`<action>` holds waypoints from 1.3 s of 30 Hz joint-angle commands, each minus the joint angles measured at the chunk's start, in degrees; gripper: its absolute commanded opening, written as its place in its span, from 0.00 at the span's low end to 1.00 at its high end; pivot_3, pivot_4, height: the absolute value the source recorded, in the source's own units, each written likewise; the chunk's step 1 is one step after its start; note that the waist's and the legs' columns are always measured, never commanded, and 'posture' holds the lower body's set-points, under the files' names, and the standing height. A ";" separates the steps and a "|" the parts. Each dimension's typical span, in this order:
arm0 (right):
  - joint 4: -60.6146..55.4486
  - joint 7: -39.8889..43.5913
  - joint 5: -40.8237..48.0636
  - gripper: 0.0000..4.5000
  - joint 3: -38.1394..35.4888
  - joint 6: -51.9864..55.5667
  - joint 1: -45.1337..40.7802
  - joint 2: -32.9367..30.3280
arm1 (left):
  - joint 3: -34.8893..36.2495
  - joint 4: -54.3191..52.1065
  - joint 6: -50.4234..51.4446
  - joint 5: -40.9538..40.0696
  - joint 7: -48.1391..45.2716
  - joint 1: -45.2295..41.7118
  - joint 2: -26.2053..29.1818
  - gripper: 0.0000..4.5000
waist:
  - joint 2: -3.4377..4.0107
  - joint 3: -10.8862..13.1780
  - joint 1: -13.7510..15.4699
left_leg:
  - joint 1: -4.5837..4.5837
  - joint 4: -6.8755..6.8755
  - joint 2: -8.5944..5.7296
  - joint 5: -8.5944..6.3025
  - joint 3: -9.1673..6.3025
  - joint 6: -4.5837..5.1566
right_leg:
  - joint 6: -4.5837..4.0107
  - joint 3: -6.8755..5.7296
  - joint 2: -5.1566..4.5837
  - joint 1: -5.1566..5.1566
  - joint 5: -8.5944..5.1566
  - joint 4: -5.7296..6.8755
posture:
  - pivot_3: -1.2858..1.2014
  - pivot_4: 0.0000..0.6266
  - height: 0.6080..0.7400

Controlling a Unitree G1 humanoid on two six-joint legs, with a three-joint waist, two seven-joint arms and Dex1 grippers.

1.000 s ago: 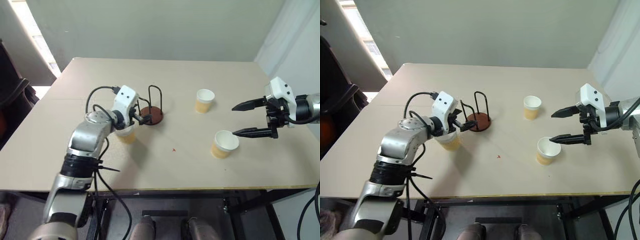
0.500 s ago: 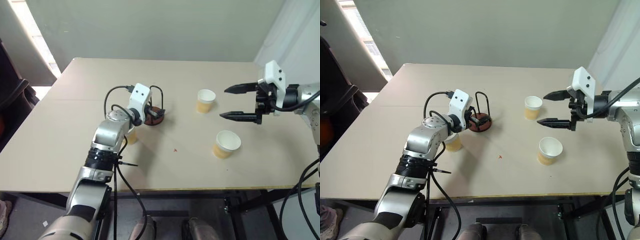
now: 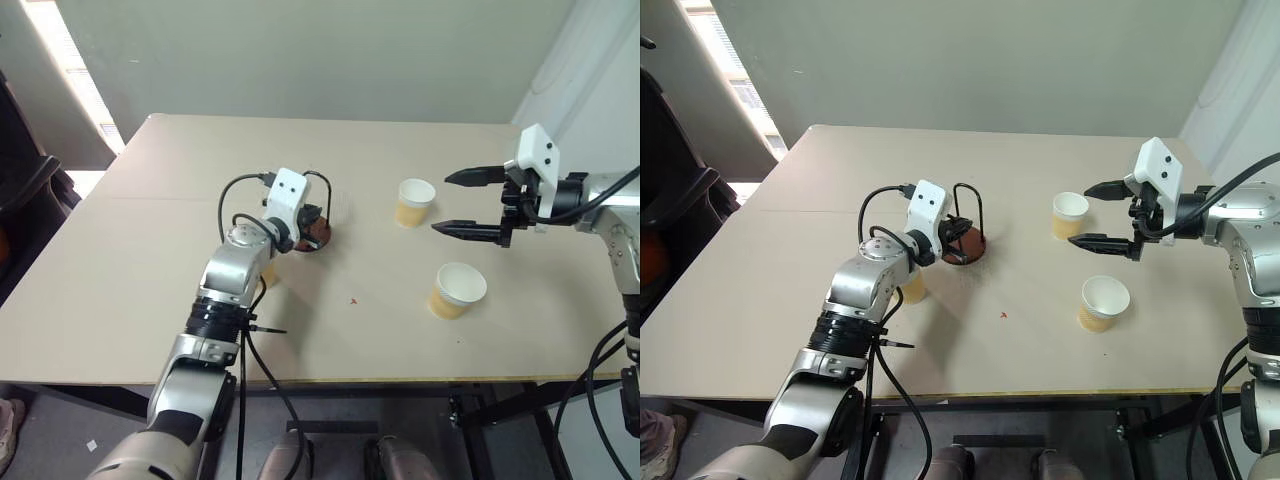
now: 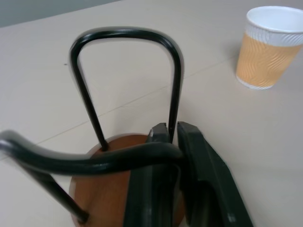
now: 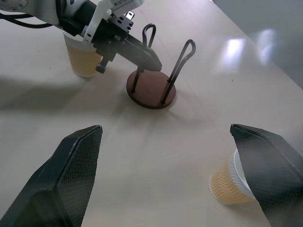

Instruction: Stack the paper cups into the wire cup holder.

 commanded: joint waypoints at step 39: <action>-9.80 13.55 3.30 1.00 2.18 2.28 8.60 -11.00 | -13.80 -38.35 20.02 -14.22 -21.84 14.63 16.72 0.70 | -0.01 0.01 0.19 | 0.18 0.00 -0.01 -0.28 0.12 -0.04 | -0.11 0.20 -0.02 0.21 -0.54 0.00 | 0.52 0.24 1.00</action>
